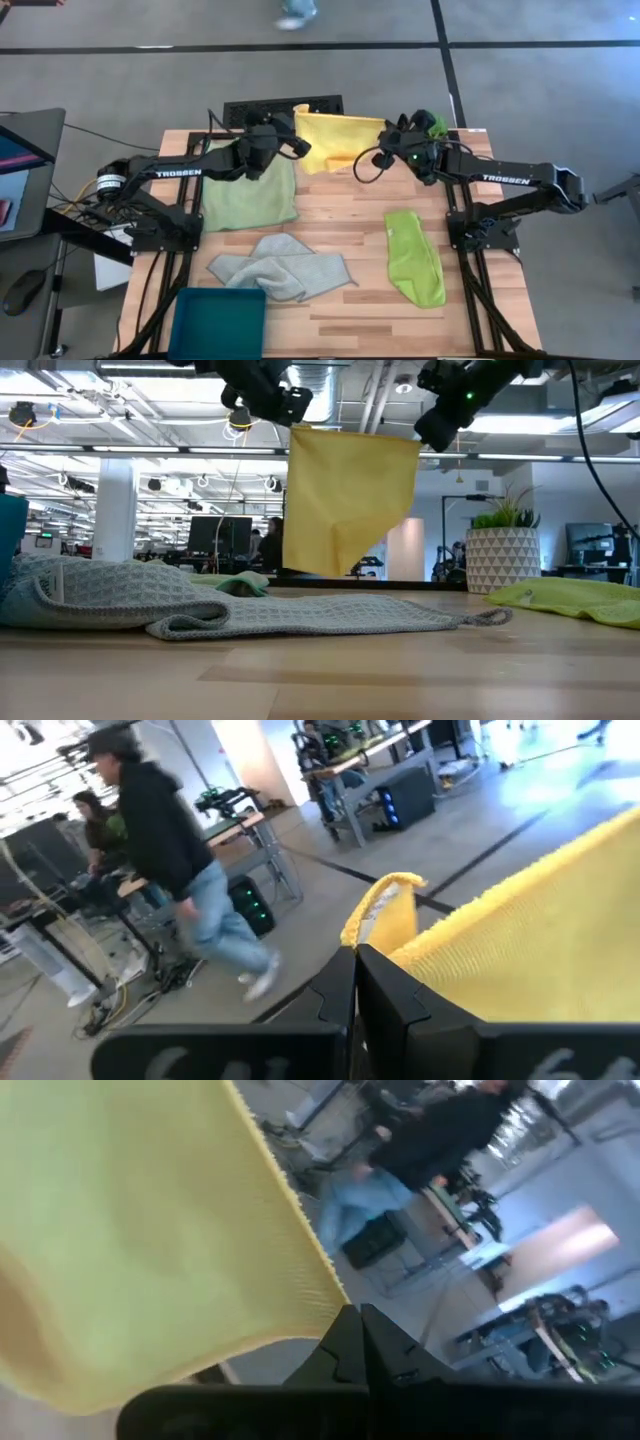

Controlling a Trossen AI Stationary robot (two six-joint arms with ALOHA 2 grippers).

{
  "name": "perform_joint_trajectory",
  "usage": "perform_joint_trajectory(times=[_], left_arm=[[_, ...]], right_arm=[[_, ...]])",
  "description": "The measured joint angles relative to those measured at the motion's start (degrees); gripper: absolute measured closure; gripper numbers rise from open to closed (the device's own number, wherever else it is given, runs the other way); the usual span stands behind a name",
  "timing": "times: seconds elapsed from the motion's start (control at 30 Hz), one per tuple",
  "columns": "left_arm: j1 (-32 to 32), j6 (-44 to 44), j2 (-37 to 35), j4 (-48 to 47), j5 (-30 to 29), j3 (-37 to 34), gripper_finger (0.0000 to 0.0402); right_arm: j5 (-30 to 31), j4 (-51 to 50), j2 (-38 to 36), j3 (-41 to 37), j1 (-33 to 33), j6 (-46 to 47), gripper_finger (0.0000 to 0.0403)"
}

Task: Fold microfiber towels
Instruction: Fold the yellow microfiber cloth

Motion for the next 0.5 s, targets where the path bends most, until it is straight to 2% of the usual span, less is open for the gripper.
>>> perform_joint_trajectory(times=[0.13,0.2,0.27,0.33,0.5], left_arm=[[2.77,-0.18,0.0,-0.56,10.28,0.0,0.0401],[3.77,-1.54,0.19,0.25,10.42,0.02,0.0401],[4.66,-1.33,0.33,-0.01,9.59,0.02,0.0401],[4.9,-0.02,0.33,-0.54,10.04,0.02,0.0401],[4.32,-0.93,0.31,-3.95,9.27,0.02,0.0401]], right_arm=[[5.16,4.85,0.53,-0.02,-1.94,-5.45,0.0403],[4.65,7.35,0.46,0.0,-2.39,-7.76,0.0403],[1.69,7.14,0.46,0.0,-2.4,-9.11,0.0403],[-1.25,6.12,0.31,0.0,-2.15,-9.17,0.0403],[-2.4,0.54,0.47,0.0,-1.98,-7.54,0.0403]])
